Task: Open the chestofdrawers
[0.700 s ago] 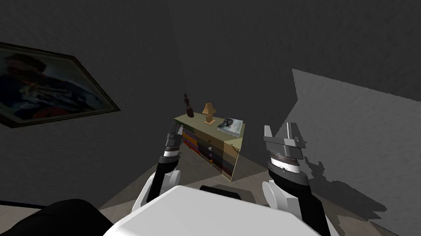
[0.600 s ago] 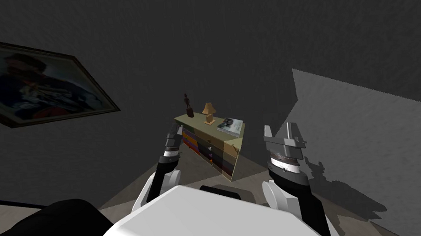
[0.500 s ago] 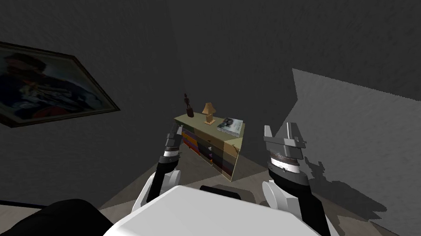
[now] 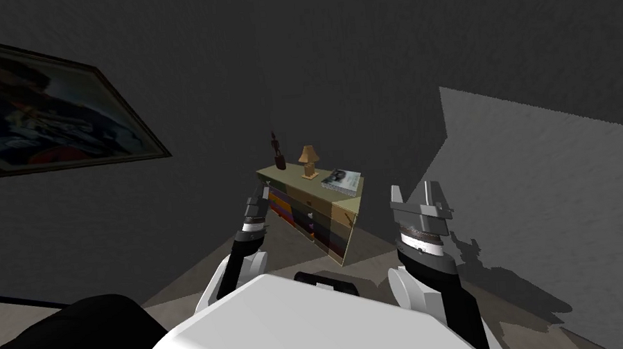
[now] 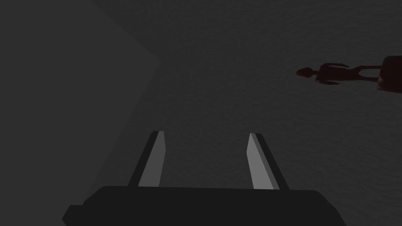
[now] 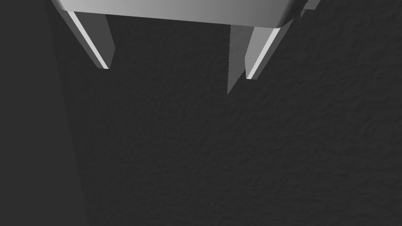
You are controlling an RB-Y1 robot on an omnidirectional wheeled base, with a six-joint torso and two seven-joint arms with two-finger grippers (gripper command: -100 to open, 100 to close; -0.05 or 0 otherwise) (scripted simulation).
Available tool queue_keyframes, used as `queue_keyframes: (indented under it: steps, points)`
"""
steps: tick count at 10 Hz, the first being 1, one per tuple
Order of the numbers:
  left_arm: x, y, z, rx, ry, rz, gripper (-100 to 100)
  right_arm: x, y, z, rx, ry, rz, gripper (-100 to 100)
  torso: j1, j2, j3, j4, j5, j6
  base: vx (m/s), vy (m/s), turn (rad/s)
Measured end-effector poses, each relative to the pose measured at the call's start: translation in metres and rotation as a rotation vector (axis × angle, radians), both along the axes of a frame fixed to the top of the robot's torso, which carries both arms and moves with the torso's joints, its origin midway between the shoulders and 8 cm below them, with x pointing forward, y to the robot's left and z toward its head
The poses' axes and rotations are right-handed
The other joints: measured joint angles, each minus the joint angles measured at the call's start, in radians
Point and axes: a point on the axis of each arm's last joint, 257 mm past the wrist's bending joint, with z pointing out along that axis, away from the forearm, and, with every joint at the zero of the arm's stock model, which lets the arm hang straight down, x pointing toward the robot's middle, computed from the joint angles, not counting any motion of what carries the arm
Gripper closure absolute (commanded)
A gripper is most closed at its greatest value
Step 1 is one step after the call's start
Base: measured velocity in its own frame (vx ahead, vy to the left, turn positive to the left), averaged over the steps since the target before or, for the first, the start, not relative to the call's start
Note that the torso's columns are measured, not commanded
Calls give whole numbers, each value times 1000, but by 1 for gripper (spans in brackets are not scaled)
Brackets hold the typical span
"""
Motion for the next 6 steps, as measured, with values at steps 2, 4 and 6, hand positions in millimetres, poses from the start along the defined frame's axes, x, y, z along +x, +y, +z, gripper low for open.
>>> queue_keyframes:
  steps: [2,4,6]
  points:
    - [0,0,0,0,0,0,0,0,0,0,0,0,0,0,0,148,-295,148,0,0,0,0,0]
    - [2,-2,-3,13,8,-8,-100,0,0,0,0,0,0,0,0,255,-512,254,0,0,14,0,-23]
    - [8,-6,-12,46,30,-29,-100,0,0,0,0,1,0,0,0,266,-536,267,0,0,21,-1,-30]
